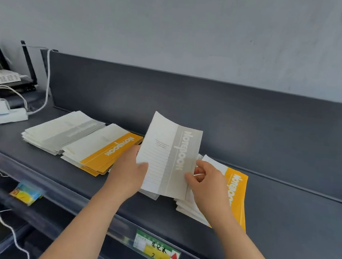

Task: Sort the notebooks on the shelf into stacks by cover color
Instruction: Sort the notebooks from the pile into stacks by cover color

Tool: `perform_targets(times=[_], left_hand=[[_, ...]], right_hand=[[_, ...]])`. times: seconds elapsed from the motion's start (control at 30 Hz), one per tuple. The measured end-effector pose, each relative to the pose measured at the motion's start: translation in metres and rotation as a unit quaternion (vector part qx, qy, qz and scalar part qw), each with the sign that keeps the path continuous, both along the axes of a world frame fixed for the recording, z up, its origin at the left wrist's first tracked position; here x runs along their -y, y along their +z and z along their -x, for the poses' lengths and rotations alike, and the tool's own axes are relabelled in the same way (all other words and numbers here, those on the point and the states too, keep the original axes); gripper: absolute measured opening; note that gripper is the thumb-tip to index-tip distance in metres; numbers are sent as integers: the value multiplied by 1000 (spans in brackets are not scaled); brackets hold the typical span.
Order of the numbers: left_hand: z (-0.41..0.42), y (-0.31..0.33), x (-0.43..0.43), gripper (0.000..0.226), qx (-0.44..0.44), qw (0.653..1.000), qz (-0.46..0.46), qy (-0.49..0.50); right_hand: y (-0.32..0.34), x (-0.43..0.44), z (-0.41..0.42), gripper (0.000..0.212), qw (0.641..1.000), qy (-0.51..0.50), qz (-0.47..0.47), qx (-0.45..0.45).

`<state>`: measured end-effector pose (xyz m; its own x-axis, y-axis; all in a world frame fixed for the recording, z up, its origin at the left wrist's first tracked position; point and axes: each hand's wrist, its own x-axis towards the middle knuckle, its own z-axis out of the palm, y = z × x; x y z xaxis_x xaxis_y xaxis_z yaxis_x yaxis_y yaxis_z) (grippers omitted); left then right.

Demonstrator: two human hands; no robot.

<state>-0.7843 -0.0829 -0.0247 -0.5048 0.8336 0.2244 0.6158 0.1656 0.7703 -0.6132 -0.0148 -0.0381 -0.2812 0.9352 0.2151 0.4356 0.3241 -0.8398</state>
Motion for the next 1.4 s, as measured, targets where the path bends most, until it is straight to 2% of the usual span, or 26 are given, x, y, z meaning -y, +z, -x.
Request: perform_targets(times=[0.13,0.33,0.37,0.47,0.53,0.7,0.77,0.8,0.87,0.93,1.17,1.4], left_hand=[[26,-7,-10,33,-35,999,20,9],[59,-18,-24,38,-87,995,54,15],[64,-19,-26,39,-98,993,62,8],[74,-23,-31,44,-134,986,98,-6],[76,-26,-30,45,-155,981,116,-14],[85,-35,-29,45,-210,969,132,-18],[87,-36,-29,46,-225,965,132,-20],[87,-36,-29,46,-239,963,126,-20],[87,-33,-29,46,-269,957,109,-16],[85,-27,-27,46,-280,956,83,-25],[44,-12,-19,41,-231,963,-11,-135],[-24,-8,-20,41,-229,950,-33,-208]], right_hand=[[-6,-11,24,15,1000,10,-10,27],[-12,-17,55,12,996,0,8,94],[-12,-18,59,13,994,-1,5,113],[-16,-20,69,34,983,-5,-4,181],[-17,-19,73,37,972,-9,-17,233],[-17,-13,78,21,956,-19,-49,290],[-17,-10,79,12,955,-25,-56,291],[-16,-7,79,14,957,-28,-58,283],[-13,-2,76,31,961,-44,-74,262],[-5,3,70,39,961,-70,-102,247],[3,19,28,45,948,-154,-115,255],[1,45,-38,44,934,-220,-102,264]])
